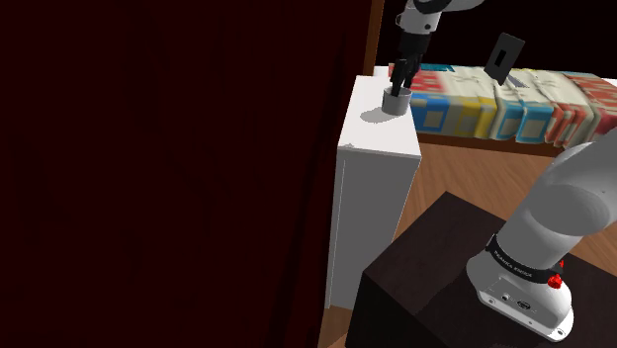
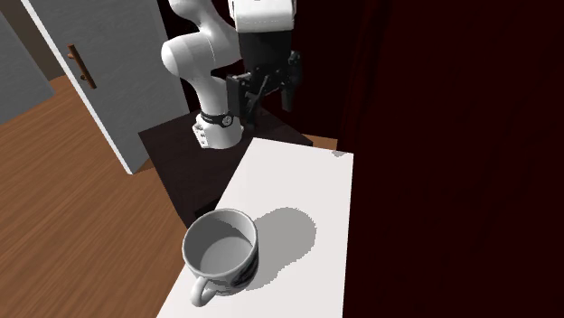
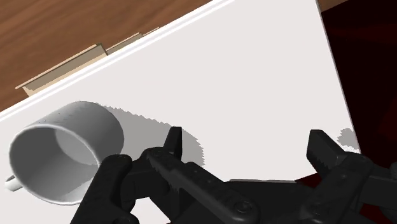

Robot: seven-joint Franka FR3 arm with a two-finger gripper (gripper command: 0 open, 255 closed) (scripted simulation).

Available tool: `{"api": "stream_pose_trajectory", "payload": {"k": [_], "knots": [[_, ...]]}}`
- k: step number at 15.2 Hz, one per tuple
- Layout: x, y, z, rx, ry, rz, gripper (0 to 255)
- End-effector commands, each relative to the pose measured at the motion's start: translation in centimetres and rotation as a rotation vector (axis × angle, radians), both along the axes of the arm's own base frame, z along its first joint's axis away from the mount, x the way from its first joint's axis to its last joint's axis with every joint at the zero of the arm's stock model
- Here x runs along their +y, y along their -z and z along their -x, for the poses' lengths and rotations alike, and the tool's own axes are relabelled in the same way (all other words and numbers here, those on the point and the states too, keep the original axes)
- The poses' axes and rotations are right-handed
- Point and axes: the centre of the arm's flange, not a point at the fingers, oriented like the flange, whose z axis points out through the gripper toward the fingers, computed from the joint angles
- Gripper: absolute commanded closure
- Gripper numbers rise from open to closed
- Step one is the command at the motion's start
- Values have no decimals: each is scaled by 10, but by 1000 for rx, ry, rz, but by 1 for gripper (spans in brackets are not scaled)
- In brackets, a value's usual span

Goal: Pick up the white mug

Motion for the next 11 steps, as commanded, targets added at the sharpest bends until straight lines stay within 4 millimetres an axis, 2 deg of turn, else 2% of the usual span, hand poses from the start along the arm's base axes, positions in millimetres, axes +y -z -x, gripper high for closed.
{"api": "stream_pose_trajectory", "payload": {"k": [1, 11], "knots": [[-20, 9, -14, -1, 1, 7, 0], [-113, 54, -90, -6, 11, 36, 0]]}}
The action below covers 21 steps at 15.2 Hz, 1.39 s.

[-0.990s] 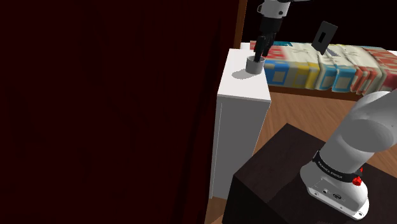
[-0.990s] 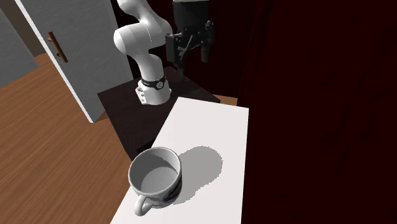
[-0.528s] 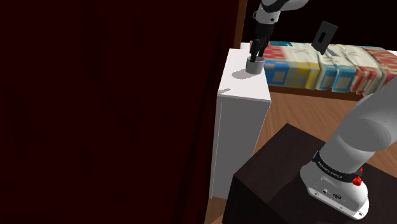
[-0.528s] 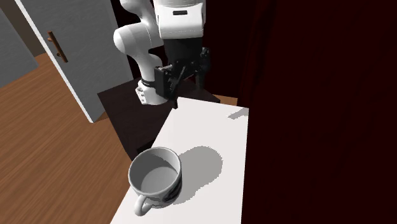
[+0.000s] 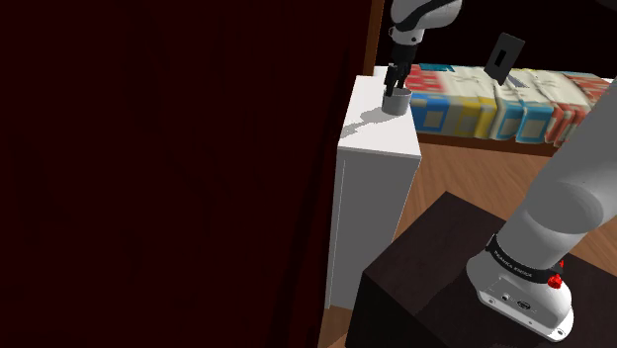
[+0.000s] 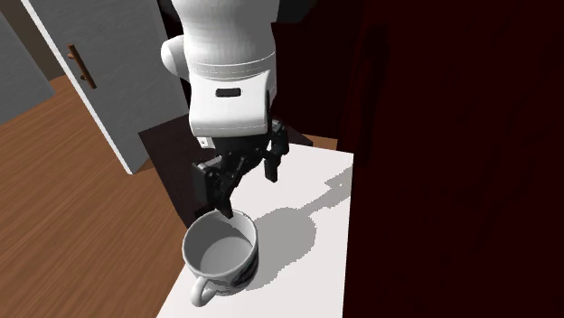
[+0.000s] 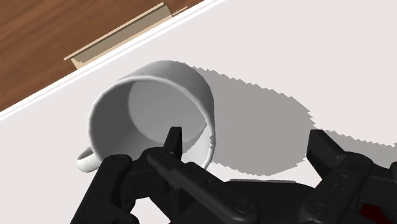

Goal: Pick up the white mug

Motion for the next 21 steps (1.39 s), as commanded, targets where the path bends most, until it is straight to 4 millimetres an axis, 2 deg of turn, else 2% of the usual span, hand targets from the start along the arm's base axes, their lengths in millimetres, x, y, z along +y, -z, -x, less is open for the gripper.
{"api": "stream_pose_trajectory", "payload": {"k": [1, 2, 9, 11, 12, 21], "knots": [[-21, 11, -17, -1, 1, 7, 0], [-21, 11, -17, -1, 1, 7, 0], [-21, 51, -17, -1, 1, 7, 0], [-21, 51, -17, -1, 1, 7, 0], [-21, 51, -17, -1, 1, 7, 255], [-21, 51, -17, -1, 1, 7, 255]]}}
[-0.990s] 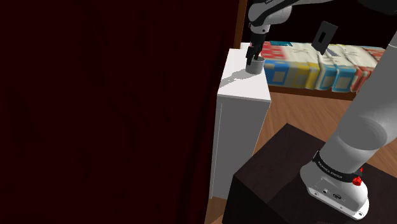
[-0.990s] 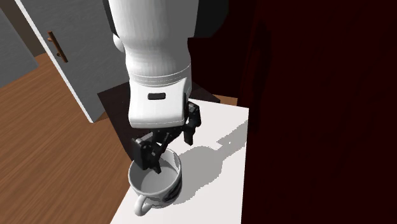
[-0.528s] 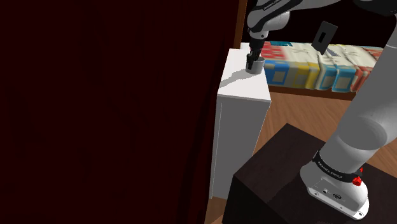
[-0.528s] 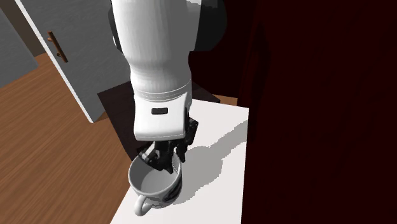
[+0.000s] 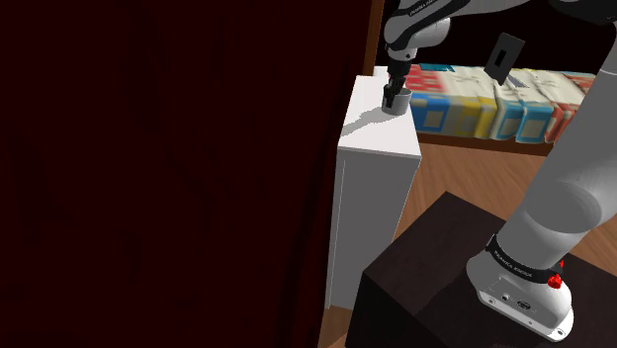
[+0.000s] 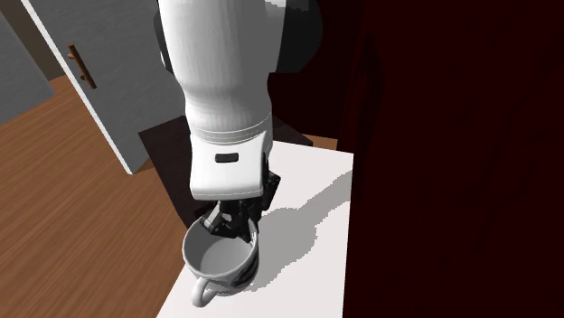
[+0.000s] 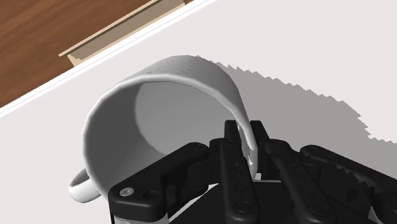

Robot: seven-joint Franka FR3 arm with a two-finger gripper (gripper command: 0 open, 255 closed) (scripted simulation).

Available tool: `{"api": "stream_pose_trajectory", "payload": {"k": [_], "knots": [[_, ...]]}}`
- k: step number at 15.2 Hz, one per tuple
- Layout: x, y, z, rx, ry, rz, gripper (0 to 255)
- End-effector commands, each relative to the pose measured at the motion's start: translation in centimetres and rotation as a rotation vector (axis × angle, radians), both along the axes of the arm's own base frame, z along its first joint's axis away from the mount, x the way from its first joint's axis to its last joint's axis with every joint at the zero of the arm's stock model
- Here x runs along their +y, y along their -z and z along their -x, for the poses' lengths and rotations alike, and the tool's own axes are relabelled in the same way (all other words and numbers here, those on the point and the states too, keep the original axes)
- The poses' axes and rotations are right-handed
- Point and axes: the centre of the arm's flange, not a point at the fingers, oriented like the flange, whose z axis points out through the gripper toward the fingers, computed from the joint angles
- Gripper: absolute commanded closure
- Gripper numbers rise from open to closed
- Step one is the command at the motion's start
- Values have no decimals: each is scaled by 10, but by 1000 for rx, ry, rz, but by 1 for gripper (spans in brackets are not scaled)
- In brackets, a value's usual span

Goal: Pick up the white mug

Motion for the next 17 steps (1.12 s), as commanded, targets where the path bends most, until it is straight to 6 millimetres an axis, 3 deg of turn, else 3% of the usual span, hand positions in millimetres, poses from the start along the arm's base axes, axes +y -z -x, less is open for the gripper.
{"api": "stream_pose_trajectory", "payload": {"k": [1, 15, 17], "knots": [[0, -5, 0, 0, 0, 0, 255], [0, -79, 0, 0, 0, 0, 255], [0, -80, 0, 0, 0, 0, 255]]}}
